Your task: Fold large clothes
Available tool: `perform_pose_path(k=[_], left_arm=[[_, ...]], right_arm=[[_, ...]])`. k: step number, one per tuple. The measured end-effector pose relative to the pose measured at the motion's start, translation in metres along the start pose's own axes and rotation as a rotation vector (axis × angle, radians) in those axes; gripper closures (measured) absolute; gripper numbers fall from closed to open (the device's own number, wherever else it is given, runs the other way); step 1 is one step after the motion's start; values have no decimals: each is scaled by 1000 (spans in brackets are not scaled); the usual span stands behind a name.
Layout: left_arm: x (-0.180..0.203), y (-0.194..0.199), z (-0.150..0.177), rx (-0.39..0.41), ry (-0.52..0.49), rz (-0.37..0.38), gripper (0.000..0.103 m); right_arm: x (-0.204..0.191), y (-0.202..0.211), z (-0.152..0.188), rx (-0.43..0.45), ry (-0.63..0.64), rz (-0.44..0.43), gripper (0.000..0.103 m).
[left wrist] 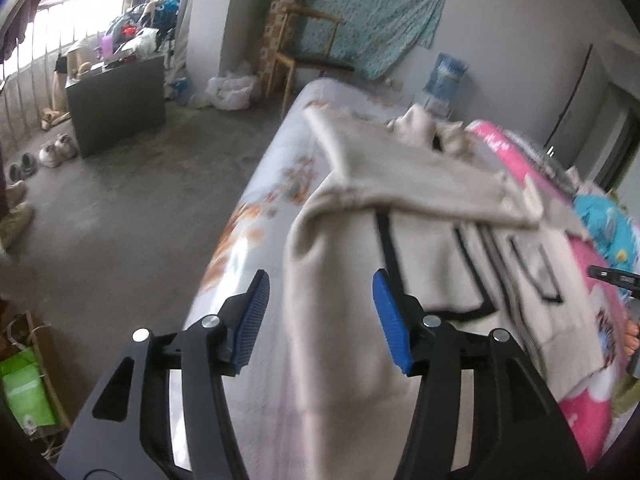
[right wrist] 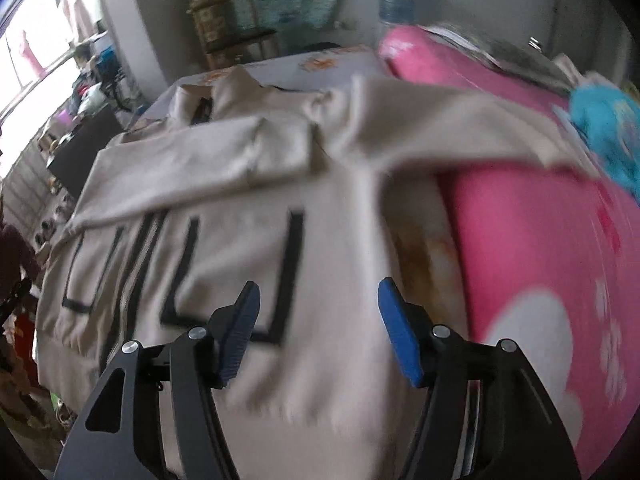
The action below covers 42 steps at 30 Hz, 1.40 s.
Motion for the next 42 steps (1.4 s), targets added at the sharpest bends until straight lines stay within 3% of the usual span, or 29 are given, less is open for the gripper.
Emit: perform_pose_path(k=[4,7,8,10,14,17,23,31,35,38,42], left_arm=[[-11,3,14,-27,-18,-59,52],[-9,12,7,-15,-53,-79,52],[-5,15,3,-9,-67,-85,51],[5,24,-15,10,-117,-107,38],[33,37,-55,55,-216,-83,25],[56,30,-79,27,-256,-40,20],[106,-30,-126,-40,-289,-15,19],[140,-142,-136,-98,-277,-133,19],[139,-168,-122,-142,-290,-190,19],[140,-167,-116,-100,-314,-202,18],[139,-165,-119,-121,-321,-219,19]], right_arm=[[10,12,37,0,-58,39,43],[6,18,47,-4,-53,54,42],[1,20,44,2,-39,53,40],[-9,26,37,25,-10,39,23],[-44,26,10,80,80,1,20],[-71,14,-12,79,131,-41,19],[-108,-7,-55,80,200,-94,18],[-109,-88,-105,12,162,-59,17],[-105,-128,-113,-5,174,-23,17],[-102,-158,-110,-28,200,7,17],[-100,-174,-104,-36,240,33,17]])
Point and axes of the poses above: each gripper's, at about its wrist camera, not at the fingertips, and y roughly against the way its jaws point, x to its right, z to its underside, the point moved 3 cm from there along -y, roughly the way its jaws point, and after that the axes turned 11 degrees about -z, right-handed, at the moved point
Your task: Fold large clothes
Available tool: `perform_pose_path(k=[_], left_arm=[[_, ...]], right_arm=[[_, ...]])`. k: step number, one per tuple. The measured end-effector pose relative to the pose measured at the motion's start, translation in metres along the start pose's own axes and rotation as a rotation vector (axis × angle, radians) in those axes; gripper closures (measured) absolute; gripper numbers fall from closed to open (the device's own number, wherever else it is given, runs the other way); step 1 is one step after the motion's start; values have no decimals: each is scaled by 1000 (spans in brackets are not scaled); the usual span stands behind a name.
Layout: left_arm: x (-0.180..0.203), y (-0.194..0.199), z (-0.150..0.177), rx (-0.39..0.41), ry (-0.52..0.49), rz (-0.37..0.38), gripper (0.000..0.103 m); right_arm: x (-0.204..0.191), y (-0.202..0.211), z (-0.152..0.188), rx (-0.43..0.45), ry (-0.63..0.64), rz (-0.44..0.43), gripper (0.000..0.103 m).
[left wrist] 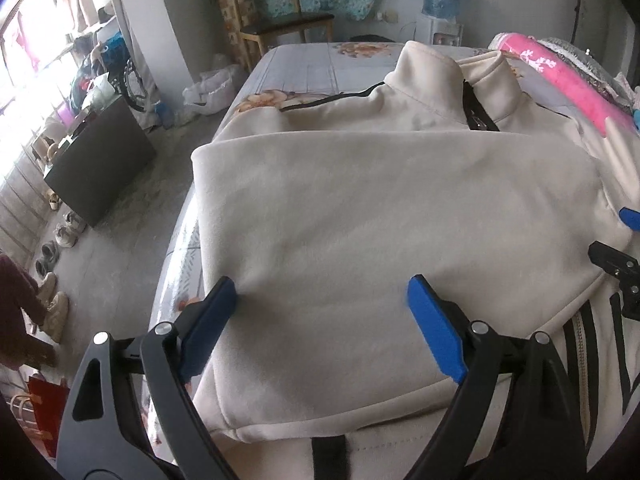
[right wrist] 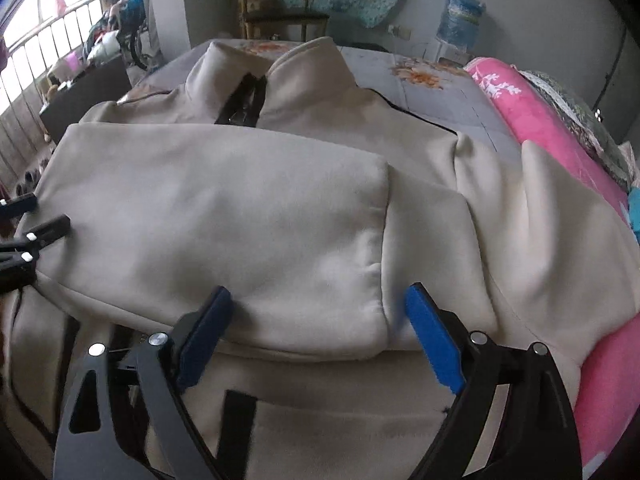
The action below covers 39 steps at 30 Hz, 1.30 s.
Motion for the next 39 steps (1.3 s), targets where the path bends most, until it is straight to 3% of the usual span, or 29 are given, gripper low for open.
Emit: perform_pose_path(k=[7,12,22,28,39], left_arm=[[3,47,-18,68,-7,25,19],[24,62,-26,56,-19,86,19],[78,50,-25,24,-43,130,19],[98,40,-18,33,-79,109,19],[100,33,-7,38,-72,103,18]], right_arm=[[0,23,0,37,-4,-25,17],[5,22,7,14,-14,-14,17],[25,42,18,42,-46,9,17],[29,31,27,13,-40,22,17],[35,20,32,-19,-64,16,17]])
Point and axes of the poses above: each gripper's, at about its wrist camera, not at the fingertips, and y roughly against the way its jaws point, x to its right, z to its underside, the point moved 3 cm from there along -y, roughly the way its jaws point, and after that the axes turned 11 degrees about -z, right-handed, at the moved point
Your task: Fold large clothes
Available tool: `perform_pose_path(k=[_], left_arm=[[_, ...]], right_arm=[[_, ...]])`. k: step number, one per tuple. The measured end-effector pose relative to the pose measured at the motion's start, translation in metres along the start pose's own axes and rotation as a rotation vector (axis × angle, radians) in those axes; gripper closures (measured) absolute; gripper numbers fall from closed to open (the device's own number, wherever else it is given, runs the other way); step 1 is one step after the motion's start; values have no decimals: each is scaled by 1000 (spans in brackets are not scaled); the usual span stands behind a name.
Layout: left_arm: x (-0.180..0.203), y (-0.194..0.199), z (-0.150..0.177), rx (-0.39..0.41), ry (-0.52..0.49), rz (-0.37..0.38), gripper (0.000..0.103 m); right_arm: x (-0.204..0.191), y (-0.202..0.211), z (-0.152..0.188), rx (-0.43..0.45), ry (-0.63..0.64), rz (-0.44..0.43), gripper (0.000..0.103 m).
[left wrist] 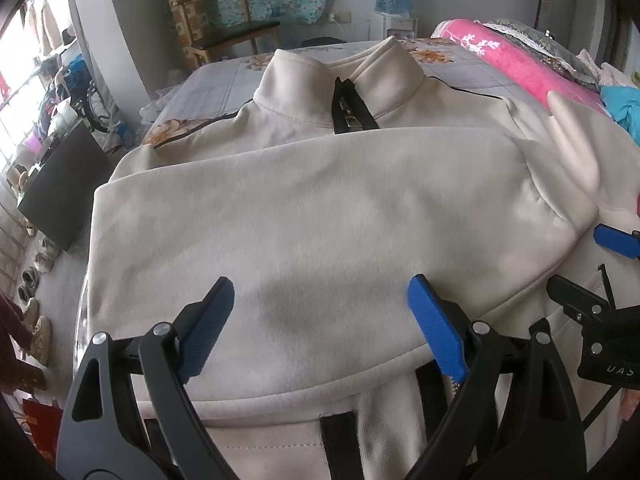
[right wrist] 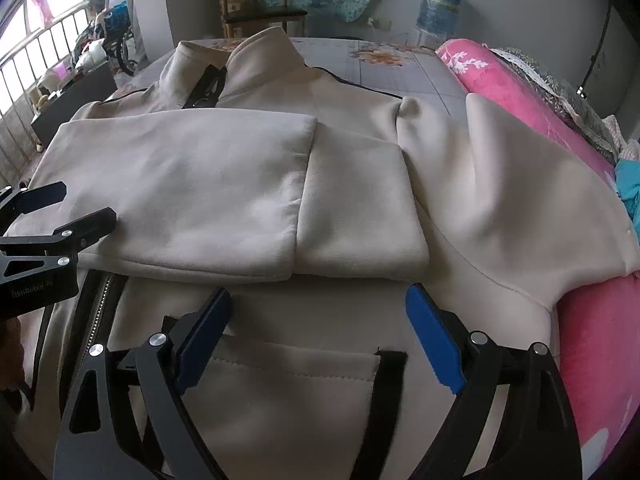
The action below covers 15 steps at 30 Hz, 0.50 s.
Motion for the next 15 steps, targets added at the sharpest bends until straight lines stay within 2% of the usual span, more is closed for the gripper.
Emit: perform_pose_path(k=[10,15], left_arm=[[-6,-4,5,2,63,23,14],[-7,-4,7,1,74,23,13]], right_arm=[[3,4,0,-14,-35,-17,16],[10,43,-8,55,-30,-60,16]])
Point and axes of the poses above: each gripper's, at about its wrist camera, not at the fingertips, and y roughly against the way its jaws point, x to its right, z to its underside, the point moved 3 cm from there along -y, roughly the way its jaws point, and after that the axes turned 11 degrees about -z, right-handed, at the moved point
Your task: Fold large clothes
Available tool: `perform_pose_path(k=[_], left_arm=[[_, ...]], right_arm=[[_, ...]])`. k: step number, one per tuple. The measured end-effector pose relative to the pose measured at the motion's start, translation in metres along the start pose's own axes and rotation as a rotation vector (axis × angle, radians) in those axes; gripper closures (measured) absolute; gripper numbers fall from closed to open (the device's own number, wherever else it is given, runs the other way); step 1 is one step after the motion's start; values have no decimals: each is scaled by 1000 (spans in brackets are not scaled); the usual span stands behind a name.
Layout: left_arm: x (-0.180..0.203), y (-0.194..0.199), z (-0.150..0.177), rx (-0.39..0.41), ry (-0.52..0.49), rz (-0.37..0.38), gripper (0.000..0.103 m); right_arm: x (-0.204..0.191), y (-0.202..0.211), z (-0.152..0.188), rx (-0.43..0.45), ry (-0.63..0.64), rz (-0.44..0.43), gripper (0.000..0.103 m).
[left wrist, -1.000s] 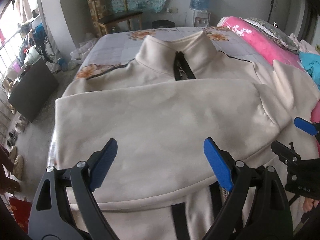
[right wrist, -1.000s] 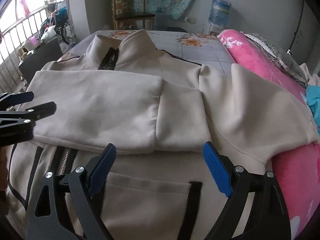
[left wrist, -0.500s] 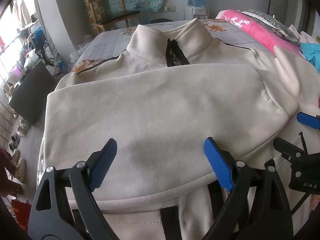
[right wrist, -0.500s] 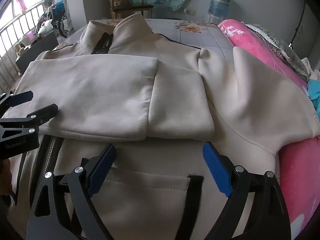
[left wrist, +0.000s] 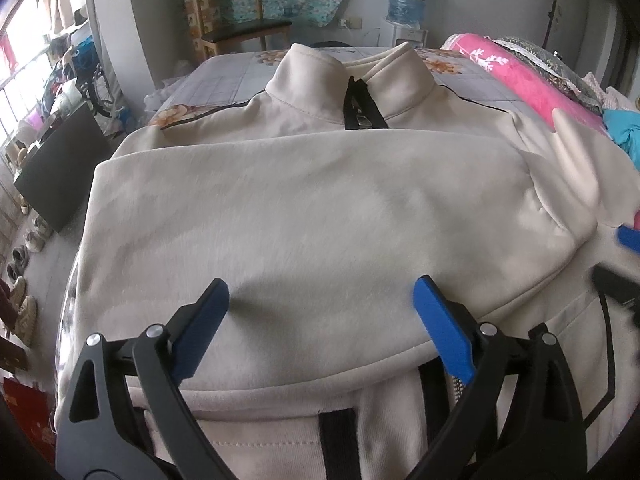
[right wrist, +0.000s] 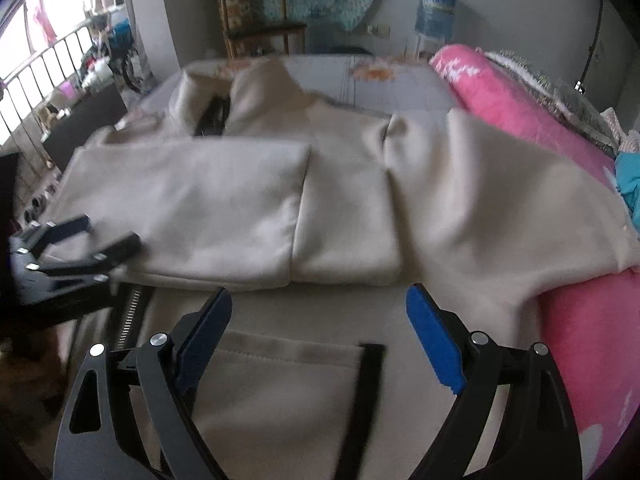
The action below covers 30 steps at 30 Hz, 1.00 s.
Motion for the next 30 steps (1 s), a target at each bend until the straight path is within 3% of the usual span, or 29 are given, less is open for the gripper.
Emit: perform_pose_path(k=[4,8,14,20,24,30], left_arm=[[0,0,0,4,2,-10,10],[-1,-1,1,1,6,-16,9],[-2,-1,1,7,1,-23,9],[-1,-1,3,4,10,-20,8],[-4,-3,3,-3,22,-6,8],[-5,-3,3,-1,21,-9,8]], right_arm=[[33,43,-7,62,-56,-32,16],[96,79,-10,106,-168,-18,16],[238,115,1,144,-486,84,16],[364,136,29,277,-873,54,17],[401,130,39,333,-1010,24,27],[421,111,31,334,-1023,47,34]])
Point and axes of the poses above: each gripper's, at about its wrist camera, not at the fingertips, and y roughly against the way its jaws point, x to its right, z to its underside, the point moved 3 cm from there along -y, roughly the way its jaws point, and after that the axes turned 11 degrees about -z, right-handed, at the moved point
